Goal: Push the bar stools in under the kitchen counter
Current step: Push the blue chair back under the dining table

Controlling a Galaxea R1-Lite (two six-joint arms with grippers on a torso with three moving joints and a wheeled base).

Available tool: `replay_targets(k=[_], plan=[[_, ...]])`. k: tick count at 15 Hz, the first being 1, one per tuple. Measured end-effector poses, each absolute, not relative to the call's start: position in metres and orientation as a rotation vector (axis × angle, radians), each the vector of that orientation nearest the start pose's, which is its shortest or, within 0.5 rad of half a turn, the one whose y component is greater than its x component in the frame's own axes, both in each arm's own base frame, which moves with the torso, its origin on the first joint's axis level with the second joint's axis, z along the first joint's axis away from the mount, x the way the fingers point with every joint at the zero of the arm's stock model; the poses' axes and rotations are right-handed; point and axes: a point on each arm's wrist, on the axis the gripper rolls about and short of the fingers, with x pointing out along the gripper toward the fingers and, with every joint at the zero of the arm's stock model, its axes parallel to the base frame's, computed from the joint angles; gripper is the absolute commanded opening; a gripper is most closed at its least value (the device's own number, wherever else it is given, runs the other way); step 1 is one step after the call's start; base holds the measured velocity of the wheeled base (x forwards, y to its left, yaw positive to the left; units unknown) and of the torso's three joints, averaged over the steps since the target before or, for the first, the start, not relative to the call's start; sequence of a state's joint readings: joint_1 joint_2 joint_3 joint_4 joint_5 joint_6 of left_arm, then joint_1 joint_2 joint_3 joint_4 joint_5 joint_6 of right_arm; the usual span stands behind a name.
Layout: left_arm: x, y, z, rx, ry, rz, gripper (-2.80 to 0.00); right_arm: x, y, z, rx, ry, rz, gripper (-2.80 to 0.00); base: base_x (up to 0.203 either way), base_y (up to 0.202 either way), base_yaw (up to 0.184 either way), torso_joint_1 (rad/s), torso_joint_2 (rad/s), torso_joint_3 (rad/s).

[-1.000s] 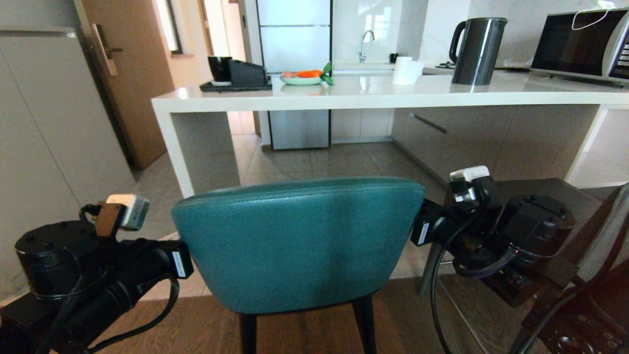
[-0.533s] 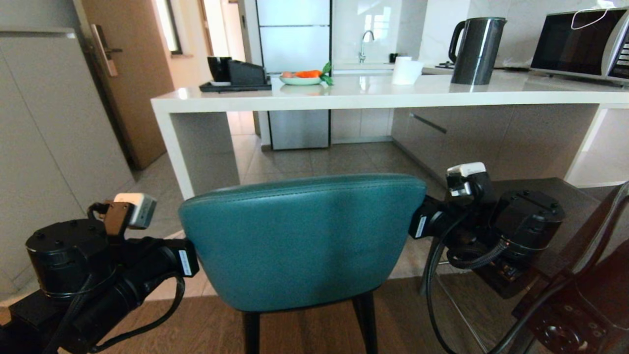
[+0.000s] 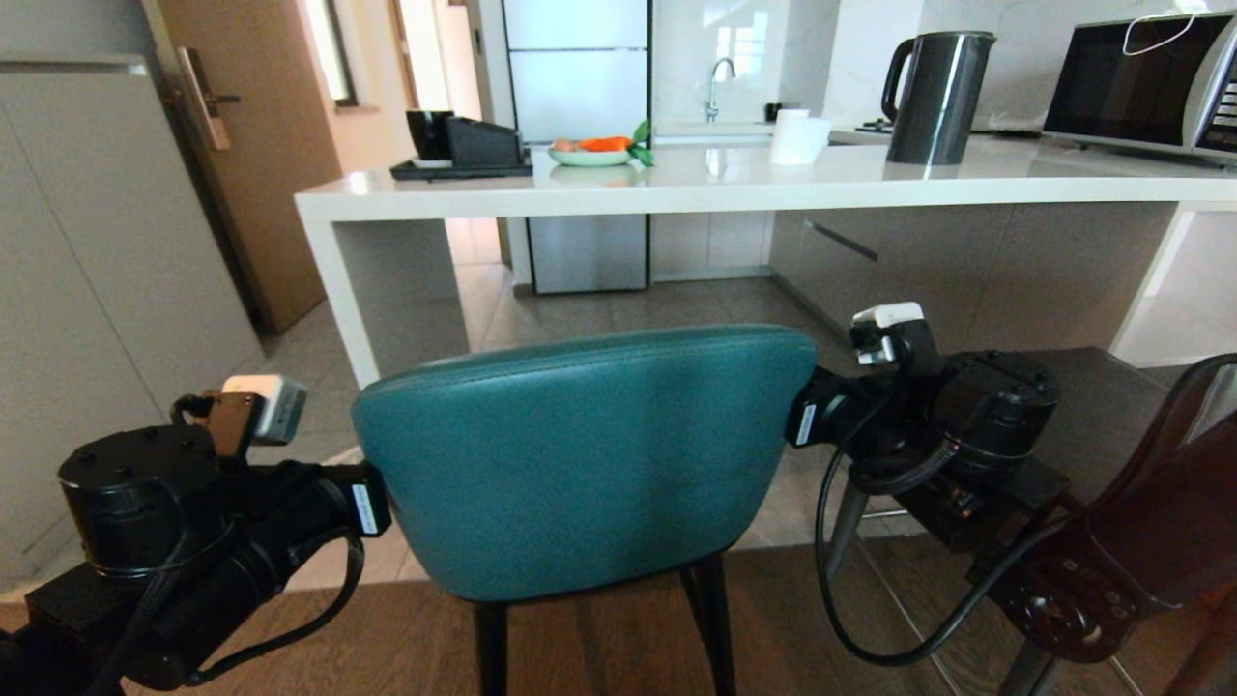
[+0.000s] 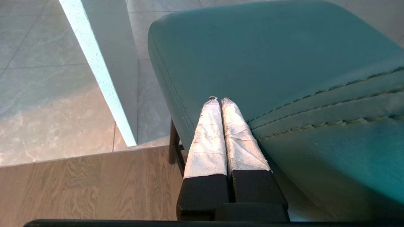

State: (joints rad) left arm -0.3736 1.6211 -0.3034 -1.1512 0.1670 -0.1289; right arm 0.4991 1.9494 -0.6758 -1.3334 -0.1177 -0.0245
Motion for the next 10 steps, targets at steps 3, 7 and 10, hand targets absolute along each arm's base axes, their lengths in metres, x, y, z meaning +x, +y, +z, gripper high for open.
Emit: replay_targets(k=[3,7,10], plan=[[0.219,-0.082,0.133,-0.085,0.169,-0.191,-2.8,0.3,0.16,0.139,-0.005,-0.066,0.376,-2.8,0.0,0.0,0.0,0.0,0.0,0.0],[0.22,-0.083,0.134,-0.089,0.162,-0.195,-2.8,0.313,0.165,0.139,0.0,-0.073,0.369,-2.8,0.0,0.0,0.0,0.0,0.0,0.0],[0.229,-0.087,0.14,-0.094,0.122,-0.207,-2.8,0.315,0.165,0.135,-0.002,-0.065,0.363,-2.8,0.0,0.0,0.0,0.0,0.0,0.0]])
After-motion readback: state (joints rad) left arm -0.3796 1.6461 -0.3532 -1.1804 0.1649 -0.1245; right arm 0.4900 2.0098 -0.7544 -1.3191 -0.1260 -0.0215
